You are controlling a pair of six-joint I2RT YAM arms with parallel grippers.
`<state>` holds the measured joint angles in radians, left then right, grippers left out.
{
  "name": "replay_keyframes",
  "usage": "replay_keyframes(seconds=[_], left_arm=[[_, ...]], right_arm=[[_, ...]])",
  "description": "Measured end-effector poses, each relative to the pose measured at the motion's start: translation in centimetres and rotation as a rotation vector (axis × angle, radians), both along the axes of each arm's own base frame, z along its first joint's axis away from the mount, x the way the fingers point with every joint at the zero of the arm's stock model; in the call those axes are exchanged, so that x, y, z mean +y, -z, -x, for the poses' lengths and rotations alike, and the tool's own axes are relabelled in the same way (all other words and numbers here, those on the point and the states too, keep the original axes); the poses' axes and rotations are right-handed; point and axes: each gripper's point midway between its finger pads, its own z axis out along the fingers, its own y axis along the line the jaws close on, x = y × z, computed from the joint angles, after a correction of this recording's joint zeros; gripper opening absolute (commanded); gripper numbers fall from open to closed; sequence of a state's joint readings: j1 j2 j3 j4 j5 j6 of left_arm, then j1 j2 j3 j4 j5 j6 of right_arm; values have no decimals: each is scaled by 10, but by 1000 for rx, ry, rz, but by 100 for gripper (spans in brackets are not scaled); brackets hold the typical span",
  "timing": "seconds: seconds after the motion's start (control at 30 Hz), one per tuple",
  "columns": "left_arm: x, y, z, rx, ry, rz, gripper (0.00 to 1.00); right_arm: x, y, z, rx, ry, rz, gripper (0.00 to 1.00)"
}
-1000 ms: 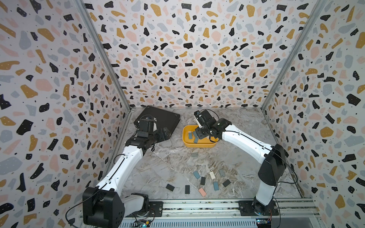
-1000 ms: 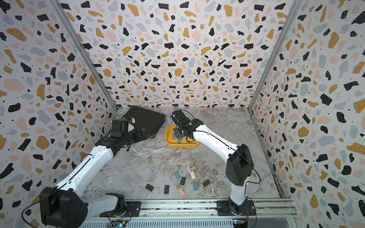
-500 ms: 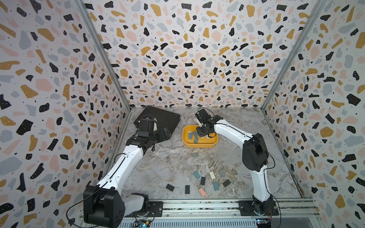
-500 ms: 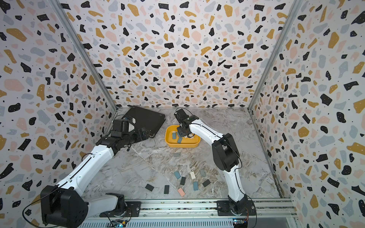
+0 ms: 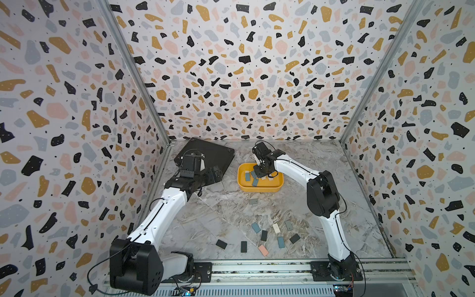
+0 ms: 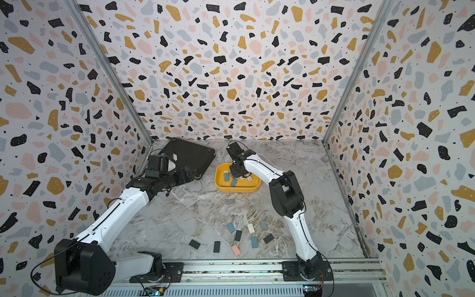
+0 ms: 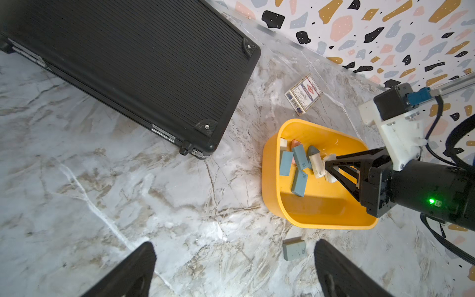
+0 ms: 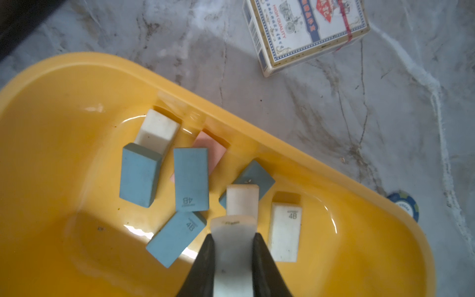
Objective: Put the eraser in the storage box
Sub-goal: Place the eraser in the storage box.
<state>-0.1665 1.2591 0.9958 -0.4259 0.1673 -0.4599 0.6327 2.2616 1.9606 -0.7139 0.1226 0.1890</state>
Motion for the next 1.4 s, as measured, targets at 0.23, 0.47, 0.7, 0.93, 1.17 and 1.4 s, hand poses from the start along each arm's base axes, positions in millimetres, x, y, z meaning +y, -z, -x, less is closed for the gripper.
replay_keyframes(seconds=[0.23, 0.47, 0.7, 0.93, 1.17, 1.4], left_arm=[[0, 2, 0, 6, 0, -1, 96], [0, 2, 0, 6, 1, -2, 96], [0, 2, 0, 5, 2, -4, 96], [0, 2, 0, 6, 2, -4, 96], [0, 2, 0, 6, 2, -4, 96], [0, 2, 0, 6, 2, -4, 96]], right_arm=[[-5, 6, -7, 6, 13, 3, 19], [-6, 20, -10, 26, 16, 10, 21], [-3, 23, -11, 33, 12, 2, 24], [-2, 24, -10, 40, 11, -6, 43], [-3, 16, -7, 33, 8, -17, 50], [-14, -53, 40, -54, -37, -58, 57]])
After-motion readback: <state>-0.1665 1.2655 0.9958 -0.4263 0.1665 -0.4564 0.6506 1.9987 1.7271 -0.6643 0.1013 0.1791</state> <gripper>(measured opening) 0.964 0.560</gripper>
